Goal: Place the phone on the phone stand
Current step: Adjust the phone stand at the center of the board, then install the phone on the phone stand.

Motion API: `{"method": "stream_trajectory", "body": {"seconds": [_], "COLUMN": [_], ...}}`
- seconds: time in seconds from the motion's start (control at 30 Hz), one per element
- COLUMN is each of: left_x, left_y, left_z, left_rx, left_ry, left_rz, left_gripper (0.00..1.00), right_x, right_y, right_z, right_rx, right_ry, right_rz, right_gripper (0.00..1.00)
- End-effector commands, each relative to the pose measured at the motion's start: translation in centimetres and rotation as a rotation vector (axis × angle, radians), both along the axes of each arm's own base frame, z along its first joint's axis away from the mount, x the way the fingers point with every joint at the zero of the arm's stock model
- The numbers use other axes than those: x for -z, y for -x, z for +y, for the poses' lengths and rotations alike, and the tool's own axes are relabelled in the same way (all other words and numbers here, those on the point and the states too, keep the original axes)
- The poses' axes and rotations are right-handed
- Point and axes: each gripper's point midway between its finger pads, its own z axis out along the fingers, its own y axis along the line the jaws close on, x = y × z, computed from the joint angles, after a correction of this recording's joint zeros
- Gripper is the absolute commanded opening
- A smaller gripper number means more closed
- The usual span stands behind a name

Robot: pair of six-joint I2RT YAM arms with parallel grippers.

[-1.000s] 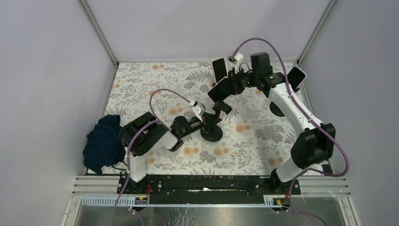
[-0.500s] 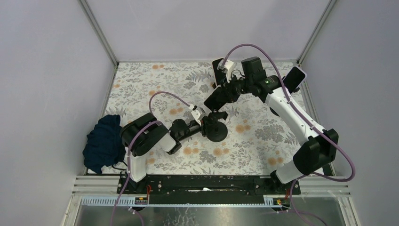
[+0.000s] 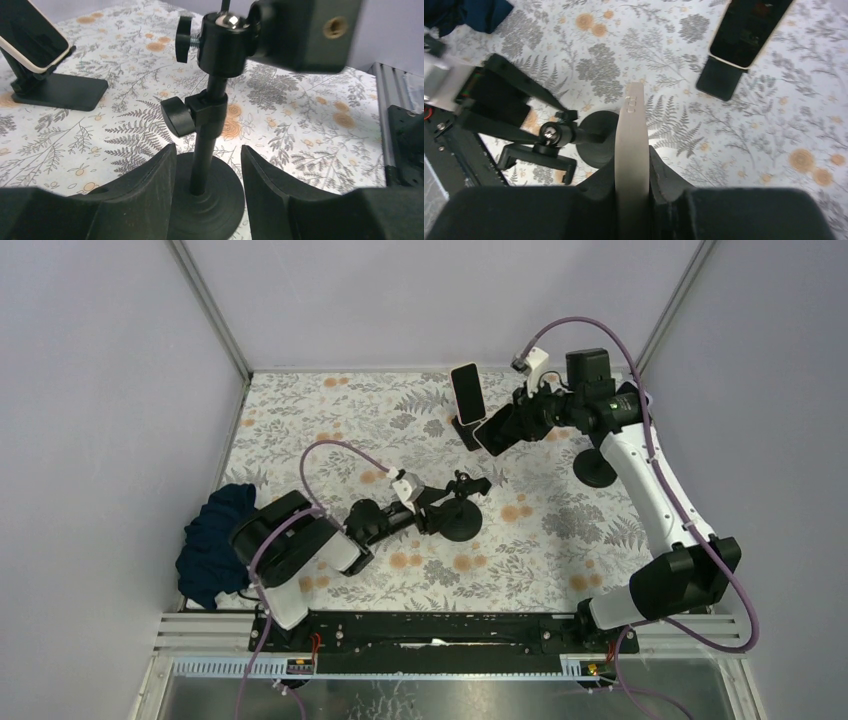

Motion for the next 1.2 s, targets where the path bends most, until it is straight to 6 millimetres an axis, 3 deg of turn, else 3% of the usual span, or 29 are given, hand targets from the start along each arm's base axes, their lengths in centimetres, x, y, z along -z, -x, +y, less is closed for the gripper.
{"method": "stream_trajectory", "body": {"seconds": [0.0,0.13,0.27,0.4,0.5,0.73,0.93,1.17], "left_x": [-2.6,-4.2,-7.1,-10.9,-12.1,-12.3,-11.2,-10.2], "left_y": [2.4,4.9,6.4,6.0,5.0,3.0,2.8,2.8], "left_z": [1.8,3.7,3.7,4.0,3.2,0.6,-0.8,-2.2], "left_rx": [0.02,0.017,-0.029,-0.104,-0.137,-0.214,-0.229,-0.188], "left_ry": [0.026,0.034,-0.079,-0.176,-0.246,-0.416,-0.54,-0.565], "left_rz": [-0.069,0.025,0.042,0.116,0.208,0.333,0.342,0.365], "left_gripper": [0.58,0.65,0.66,0.67,0.68,0.69,0.69,0.64], "right_x": [-6.5,-5.5,-2.9,-0.9,-0.6,0.0,0.5,0.9], "right_y": [-0.5,-0.1,0.8,1.3,1.6,1.9,2.0,2.1], "right_z": [-2.7,-4.0,-3.6,-3.3,-3.1,-3.2,-3.4,-3.6], "right_rx": [0.032,0.049,0.029,0.011,-0.002,-0.008,-0.011,-0.008], "right_ry": [0.0,0.028,-0.011,-0.039,-0.053,-0.073,-0.094,-0.096], "right_rz": [-0.214,-0.202,-0.134,-0.077,-0.063,-0.039,-0.011,0.003], "right_gripper": [0.0,0.0,0.0,0.0,0.0,0.0,0.0,0.0]}}
